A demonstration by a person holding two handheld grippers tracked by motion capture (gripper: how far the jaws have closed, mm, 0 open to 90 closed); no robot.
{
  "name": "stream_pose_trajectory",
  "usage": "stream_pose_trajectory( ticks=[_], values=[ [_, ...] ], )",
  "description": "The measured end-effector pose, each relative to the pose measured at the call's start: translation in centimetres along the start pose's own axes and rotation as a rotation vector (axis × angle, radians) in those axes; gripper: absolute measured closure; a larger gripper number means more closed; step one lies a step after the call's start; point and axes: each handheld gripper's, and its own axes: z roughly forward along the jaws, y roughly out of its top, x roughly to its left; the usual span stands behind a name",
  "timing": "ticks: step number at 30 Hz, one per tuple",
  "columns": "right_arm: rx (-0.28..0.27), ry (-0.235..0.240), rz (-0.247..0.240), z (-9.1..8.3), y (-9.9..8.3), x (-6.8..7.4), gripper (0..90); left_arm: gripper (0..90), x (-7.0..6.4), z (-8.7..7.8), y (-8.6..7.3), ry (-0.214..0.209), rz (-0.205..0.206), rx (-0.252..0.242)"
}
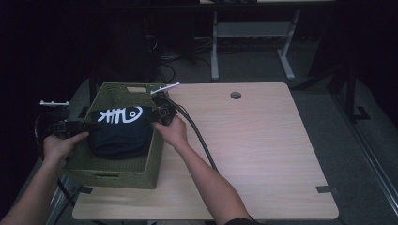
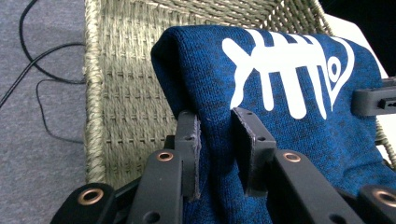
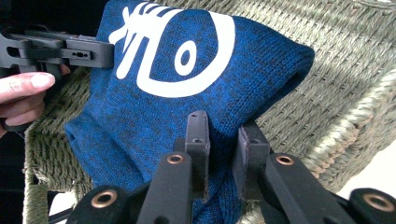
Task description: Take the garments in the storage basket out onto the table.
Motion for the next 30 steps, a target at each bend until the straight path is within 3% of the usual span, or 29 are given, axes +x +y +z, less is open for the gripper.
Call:
stream_pose_trajectory(
  ticks=[17, 21, 24, 30],
  values=[
    [0.029, -0.031, -0.022, 0.9, -0.3, 0.2, 75.5, 72.6, 0.2, 0.6, -0.1, 0.066, 0.045, 0.046],
    [0.028, -0.040, -0.030, 0.9, -0.3, 0.4, 72.0, 70.6, 0.2, 0.6, 0.1, 0.080, 0.042, 0.036],
    [0.014, -0.087, -0.053, 0.6, -0.2, 0.9, 65.9, 65.0, 0.1, 0.6, 0.1, 0.093, 0.046, 0.019],
    [-0.015, -0.082, -0.041, -0.4, 0.1, 0.7, 64.6, 63.9, 0.0, 0.0, 0.3, 0.092, 0.041, -0.033]
  ],
)
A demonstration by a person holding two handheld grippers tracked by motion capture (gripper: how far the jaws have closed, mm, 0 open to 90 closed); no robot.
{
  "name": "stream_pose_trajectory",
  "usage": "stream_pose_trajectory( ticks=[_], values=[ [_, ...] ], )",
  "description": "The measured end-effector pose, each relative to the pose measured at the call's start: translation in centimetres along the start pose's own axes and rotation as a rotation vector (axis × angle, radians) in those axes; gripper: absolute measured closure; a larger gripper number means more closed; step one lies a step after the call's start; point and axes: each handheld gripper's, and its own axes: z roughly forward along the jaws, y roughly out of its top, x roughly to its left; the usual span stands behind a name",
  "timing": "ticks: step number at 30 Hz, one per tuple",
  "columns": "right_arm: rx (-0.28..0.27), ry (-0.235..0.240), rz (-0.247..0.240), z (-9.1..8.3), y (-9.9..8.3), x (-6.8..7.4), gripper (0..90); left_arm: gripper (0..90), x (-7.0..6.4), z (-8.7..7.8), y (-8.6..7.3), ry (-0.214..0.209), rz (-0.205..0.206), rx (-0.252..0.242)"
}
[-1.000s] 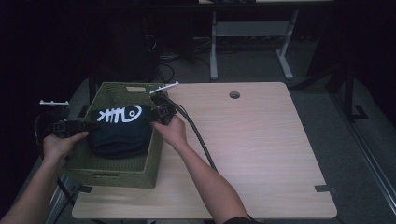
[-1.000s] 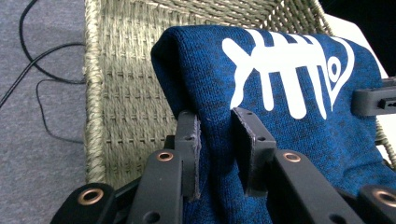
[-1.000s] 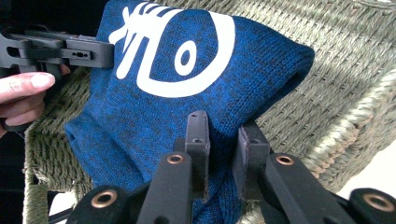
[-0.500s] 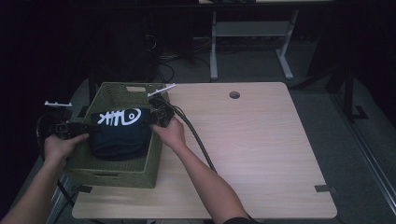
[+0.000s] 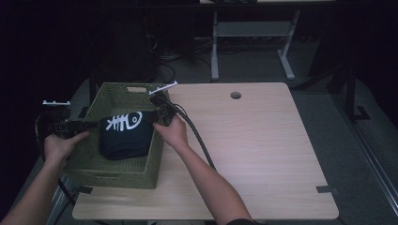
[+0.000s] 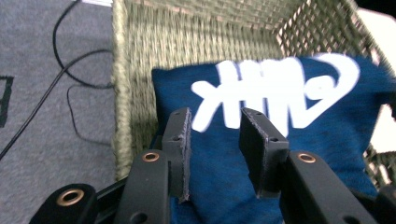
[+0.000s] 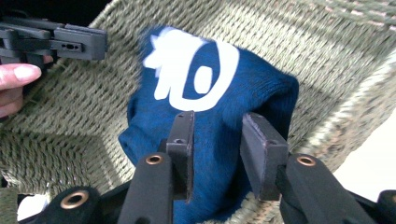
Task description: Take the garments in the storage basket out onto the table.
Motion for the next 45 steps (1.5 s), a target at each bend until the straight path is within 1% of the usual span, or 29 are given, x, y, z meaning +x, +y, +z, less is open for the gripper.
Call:
stream_pose_trajectory(
  ticks=[1, 4, 8, 11, 14, 17, 21, 23, 25, 30, 34, 35, 38, 41, 43, 45],
  values=[
    [-0.013, 0.005, 0.006, -0.3, 0.1, 0.0, 64.4, 63.5, 0.0, -0.1, 0.0, 0.000, 0.001, -0.001],
    [-0.029, 0.005, -0.003, -0.8, 0.3, 0.0, 63.7, 63.4, -0.1, -0.2, 0.0, -0.002, 0.001, -0.006],
    [-0.031, 0.021, 0.005, -1.2, 0.3, -0.3, 62.6, 63.2, -0.2, -0.3, -0.1, -0.016, -0.001, -0.012],
    [-0.041, 0.046, 0.014, -1.5, 0.3, -0.4, 61.4, 63.1, -0.4, -0.6, -0.3, -0.025, -0.004, -0.020],
    [-0.051, 0.087, 0.014, -1.8, 0.2, -0.5, 61.5, 63.0, -0.7, -1.4, -0.4, -0.031, 0.000, -0.045],
    [-0.048, 0.111, 0.015, -1.8, 0.0, -0.7, 60.7, 62.7, -1.1, -2.3, -0.5, -0.033, 0.001, -0.061],
    [-0.053, 0.129, 0.013, -2.1, -0.1, -0.8, 59.0, 61.7, -1.5, -3.2, -0.9, -0.035, -0.013, -0.083],
    [-0.057, 0.139, 0.006, -2.4, -0.2, -0.9, 57.8, 60.5, -1.8, -3.7, -1.2, -0.032, -0.021, -0.103],
    [-0.056, 0.146, 0.007, -2.8, -0.2, -1.0, 56.0, 59.8, -2.1, -4.2, -1.5, -0.027, -0.027, -0.109],
    [-0.062, 0.157, 0.000, -4.1, -0.3, -1.6, 51.7, 56.9, -3.4, -5.2, -2.2, -0.018, -0.029, -0.136],
    [-0.068, 0.161, 0.000, -5.3, -0.7, -2.4, 49.3, 55.7, -4.7, -5.5, -2.5, -0.020, -0.014, -0.138],
    [-0.068, 0.161, 0.003, -5.6, -0.8, -2.6, 48.6, 55.3, -5.0, -5.5, -2.6, -0.023, -0.011, -0.140],
    [-0.075, 0.161, 0.007, -6.4, -1.2, -3.2, 47.2, 54.2, -5.8, -5.6, -2.8, -0.036, -0.018, -0.151],
    [-0.081, 0.163, 0.007, -7.2, -1.5, -3.8, 44.9, 52.5, -6.4, -5.5, -3.0, -0.057, -0.023, -0.156],
    [-0.087, 0.165, 0.015, -7.8, -1.6, -4.2, 44.0, 51.8, -7.1, -5.5, -2.9, -0.071, -0.022, -0.172],
    [-0.094, 0.162, 0.013, -8.5, -1.8, -4.5, 42.7, 51.3, -7.7, -5.5, -2.8, -0.084, -0.012, -0.176]
  ],
)
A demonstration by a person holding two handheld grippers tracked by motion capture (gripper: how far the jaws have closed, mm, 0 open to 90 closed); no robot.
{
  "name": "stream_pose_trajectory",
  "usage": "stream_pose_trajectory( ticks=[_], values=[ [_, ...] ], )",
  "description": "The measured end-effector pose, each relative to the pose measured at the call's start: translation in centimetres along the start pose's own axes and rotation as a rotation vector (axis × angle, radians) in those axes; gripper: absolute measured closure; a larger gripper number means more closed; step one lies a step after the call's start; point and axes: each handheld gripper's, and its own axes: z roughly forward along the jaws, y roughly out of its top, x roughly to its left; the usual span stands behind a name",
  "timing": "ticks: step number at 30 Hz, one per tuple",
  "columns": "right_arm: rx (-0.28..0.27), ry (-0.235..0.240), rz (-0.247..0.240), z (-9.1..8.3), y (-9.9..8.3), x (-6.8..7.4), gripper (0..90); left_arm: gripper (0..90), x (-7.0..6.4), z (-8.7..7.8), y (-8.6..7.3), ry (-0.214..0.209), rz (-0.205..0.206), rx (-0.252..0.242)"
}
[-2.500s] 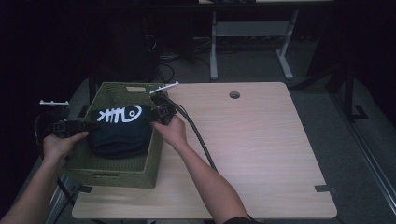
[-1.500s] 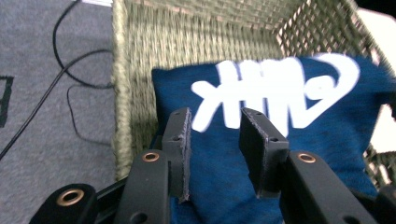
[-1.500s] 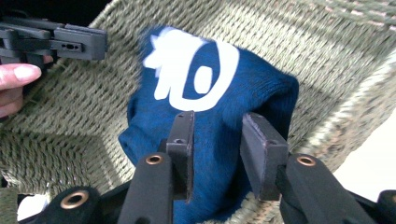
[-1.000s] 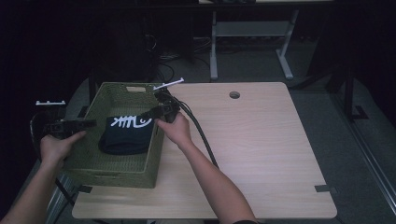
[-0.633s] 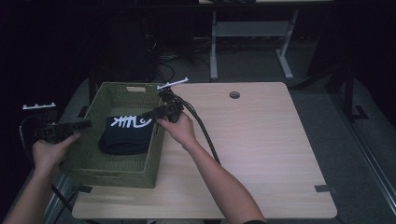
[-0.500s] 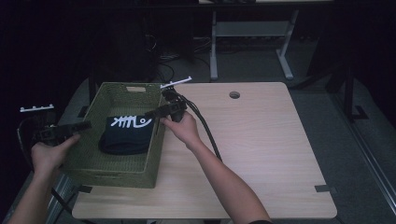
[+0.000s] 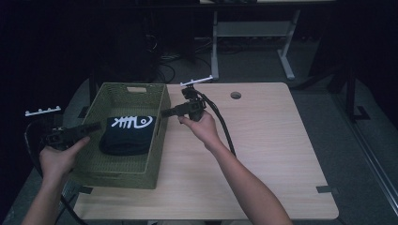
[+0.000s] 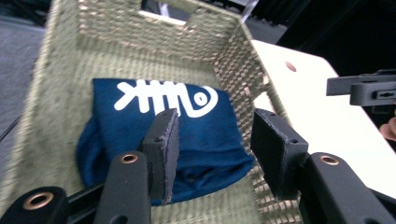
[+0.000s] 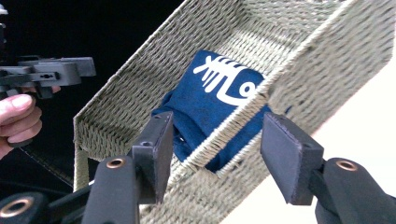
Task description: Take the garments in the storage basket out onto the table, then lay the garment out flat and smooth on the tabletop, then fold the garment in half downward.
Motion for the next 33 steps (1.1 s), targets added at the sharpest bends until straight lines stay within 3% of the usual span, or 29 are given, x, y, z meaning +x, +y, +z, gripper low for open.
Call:
stream_pose_trajectory(
  ticks=[13, 33],
  values=[
    [-0.041, -0.037, 0.018, -4.3, -0.9, -1.6, 38.0, 47.0, -4.5, 1.9, -0.3, -0.090, 0.049, 0.004],
    [-0.090, -0.101, 0.089, -10.0, -4.3, -4.8, 33.5, 41.7, -9.1, 5.3, -0.7, -0.179, 0.097, 0.038]
  ],
)
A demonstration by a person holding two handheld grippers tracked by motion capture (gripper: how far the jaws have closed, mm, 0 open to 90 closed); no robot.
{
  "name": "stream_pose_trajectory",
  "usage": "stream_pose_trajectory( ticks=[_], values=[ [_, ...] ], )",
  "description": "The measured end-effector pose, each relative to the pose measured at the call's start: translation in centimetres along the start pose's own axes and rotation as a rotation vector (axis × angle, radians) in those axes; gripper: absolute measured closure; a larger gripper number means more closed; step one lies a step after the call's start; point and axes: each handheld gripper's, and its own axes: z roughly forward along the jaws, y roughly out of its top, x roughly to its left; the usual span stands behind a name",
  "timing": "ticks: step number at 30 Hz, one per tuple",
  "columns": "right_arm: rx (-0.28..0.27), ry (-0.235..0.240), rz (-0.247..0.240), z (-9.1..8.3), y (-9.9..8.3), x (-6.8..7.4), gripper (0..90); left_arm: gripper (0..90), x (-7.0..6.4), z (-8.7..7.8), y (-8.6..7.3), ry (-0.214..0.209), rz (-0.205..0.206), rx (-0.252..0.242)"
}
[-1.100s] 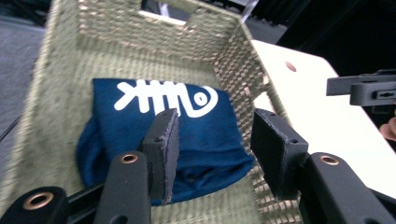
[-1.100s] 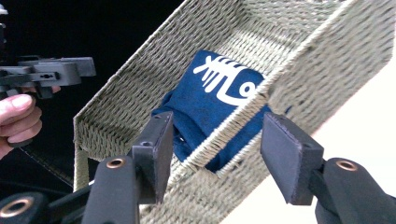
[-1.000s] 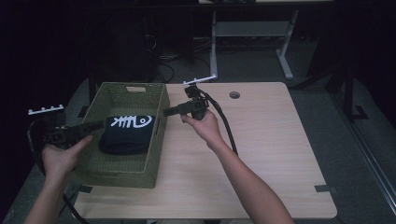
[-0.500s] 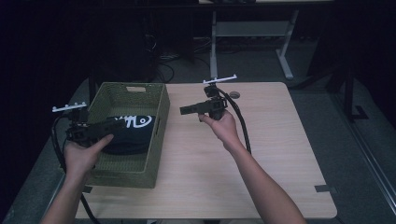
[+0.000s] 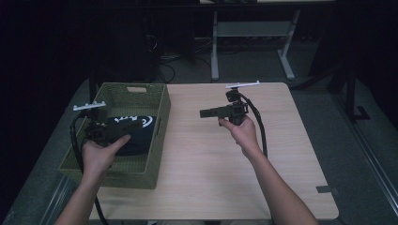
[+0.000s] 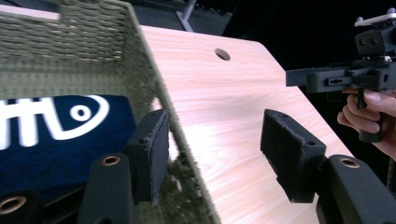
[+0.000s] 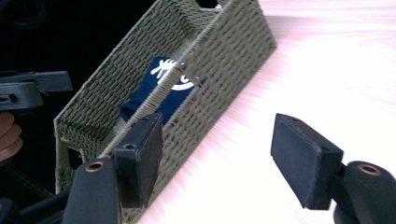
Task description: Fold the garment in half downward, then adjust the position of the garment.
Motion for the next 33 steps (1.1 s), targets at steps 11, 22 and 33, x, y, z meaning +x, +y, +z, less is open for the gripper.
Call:
stream_pose_trajectory(
  ticks=[11, 22, 33],
  values=[
    [-0.022, -0.041, 0.037, -2.8, -1.4, -2.1, 32.0, 41.0, -2.2, 2.1, 0.3, -0.053, 0.034, 0.018],
    [-0.028, -0.056, 0.072, -4.4, -2.8, -3.6, 31.5, 39.8, -3.8, 3.9, 0.1, -0.090, 0.046, 0.038],
    [-0.047, -0.086, 0.092, -6.2, -3.9, -4.7, 30.9, 39.5, -5.0, 5.4, 0.0, -0.117, 0.057, 0.053]
  ],
)
